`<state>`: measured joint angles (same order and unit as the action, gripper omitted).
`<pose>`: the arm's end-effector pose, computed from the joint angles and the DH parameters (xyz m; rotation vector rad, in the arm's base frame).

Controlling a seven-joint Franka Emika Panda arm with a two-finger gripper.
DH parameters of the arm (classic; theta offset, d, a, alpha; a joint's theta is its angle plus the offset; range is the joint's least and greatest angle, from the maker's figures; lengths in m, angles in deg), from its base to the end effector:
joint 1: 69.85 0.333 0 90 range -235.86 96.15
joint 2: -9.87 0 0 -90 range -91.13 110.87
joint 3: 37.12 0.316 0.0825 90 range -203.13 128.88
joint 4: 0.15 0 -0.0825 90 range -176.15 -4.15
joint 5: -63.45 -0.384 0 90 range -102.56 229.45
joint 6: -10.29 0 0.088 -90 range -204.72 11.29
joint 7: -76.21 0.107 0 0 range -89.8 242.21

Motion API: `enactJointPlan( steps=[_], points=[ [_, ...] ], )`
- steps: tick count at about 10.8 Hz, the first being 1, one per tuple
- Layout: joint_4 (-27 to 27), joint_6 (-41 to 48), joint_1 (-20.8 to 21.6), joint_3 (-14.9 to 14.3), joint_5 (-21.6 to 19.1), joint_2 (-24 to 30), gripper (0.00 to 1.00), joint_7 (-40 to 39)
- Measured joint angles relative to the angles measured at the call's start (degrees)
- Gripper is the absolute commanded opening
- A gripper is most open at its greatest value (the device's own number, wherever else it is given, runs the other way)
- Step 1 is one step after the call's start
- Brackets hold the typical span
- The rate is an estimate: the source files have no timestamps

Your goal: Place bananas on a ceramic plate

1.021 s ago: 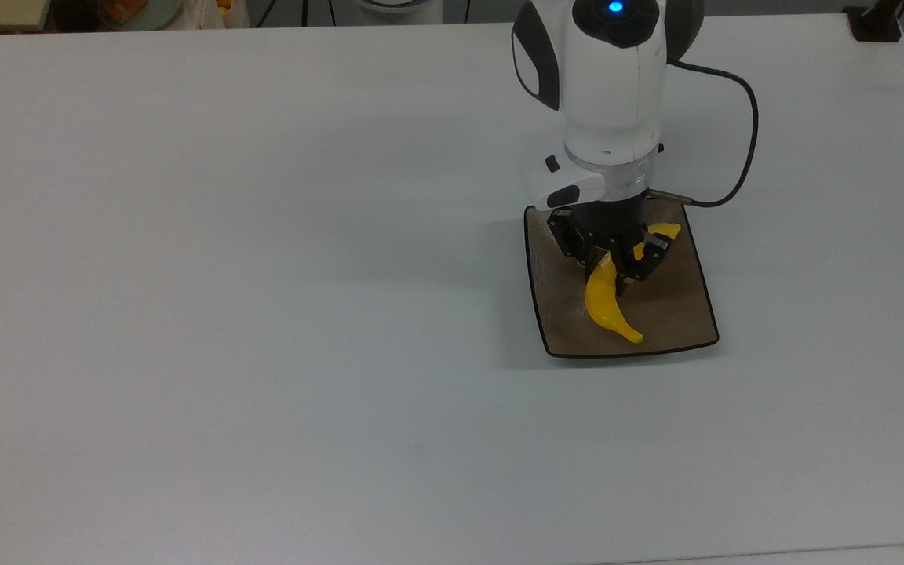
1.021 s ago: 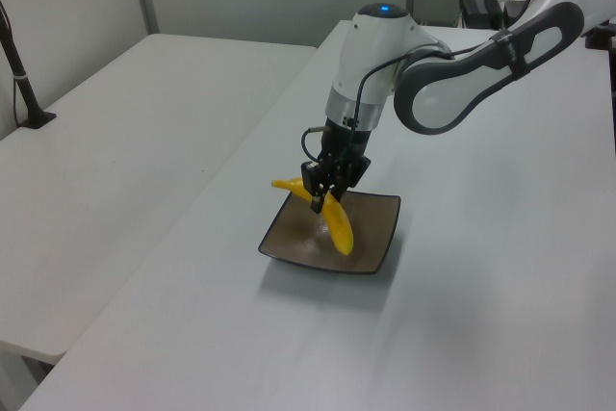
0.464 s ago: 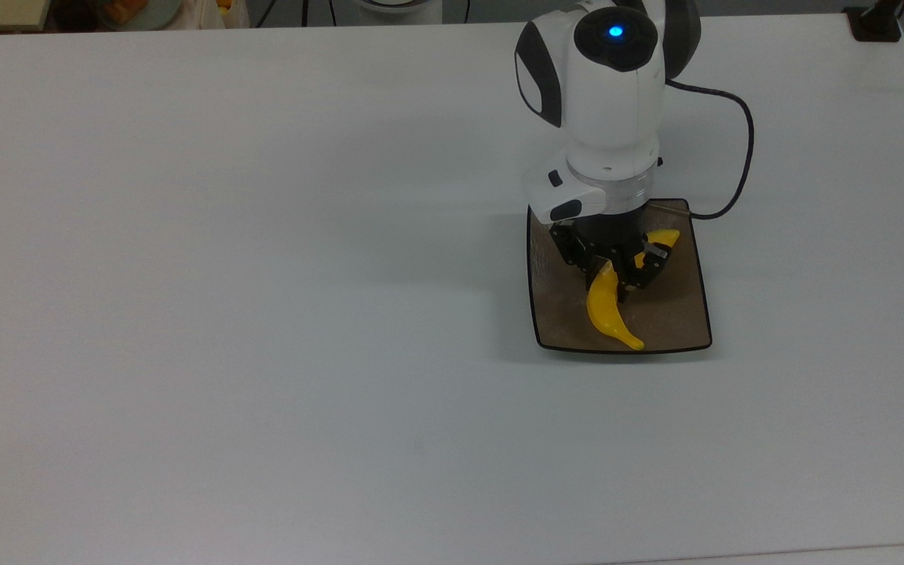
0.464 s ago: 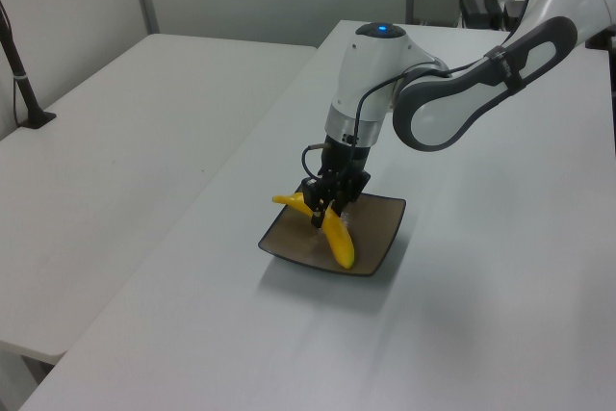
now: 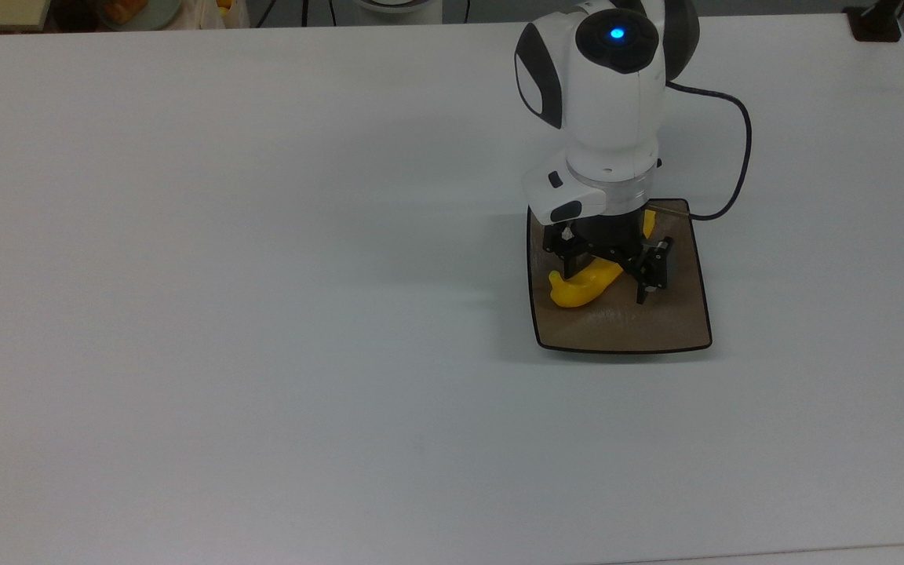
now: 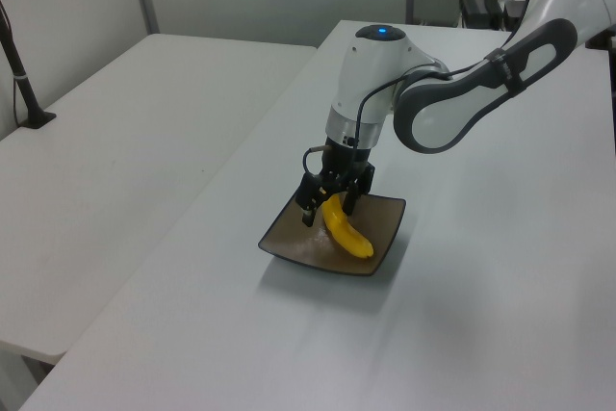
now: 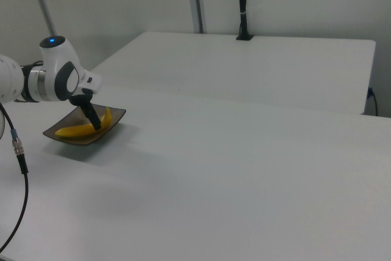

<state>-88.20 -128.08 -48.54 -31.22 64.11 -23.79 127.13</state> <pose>0.6541 0.3215 0.3431 -2.8396 0.6230 -0.2922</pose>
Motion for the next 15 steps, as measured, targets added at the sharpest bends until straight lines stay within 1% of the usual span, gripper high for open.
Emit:
enactJointPlan(
  steps=[3, 5, 7, 10, 11, 13, 14, 15],
  points=[
    [0.13, 0.0, -0.04, 0.0, 0.19, 0.03, 1.0, 0.0],
    [0.76, 1.0, -0.11, 0.02, 0.29, 1.79, 1.0, 0.0],
    [1.34, 7.39, -1.54, -0.08, 0.31, 7.54, 1.0, 0.0],
    [1.62, 23.28, -5.1, -0.26, 0.96, 18.62, 1.0, -0.67],
    [1.63, 27.65, -6.44, -0.45, 1.24, 21.95, 1.0, -2.92],
    [1.58, 36.32, -9.93, -0.83, 1.22, 27.78, 1.0, -10.73],
    [1.48, 40.03, -10.74, -2.08, 1.2, 30.0, 1.0, -15.52],
    [1.29, 43.22, -10.81, -4.07, 1.17, 31.64, 1.0, -21.57]
  ],
)
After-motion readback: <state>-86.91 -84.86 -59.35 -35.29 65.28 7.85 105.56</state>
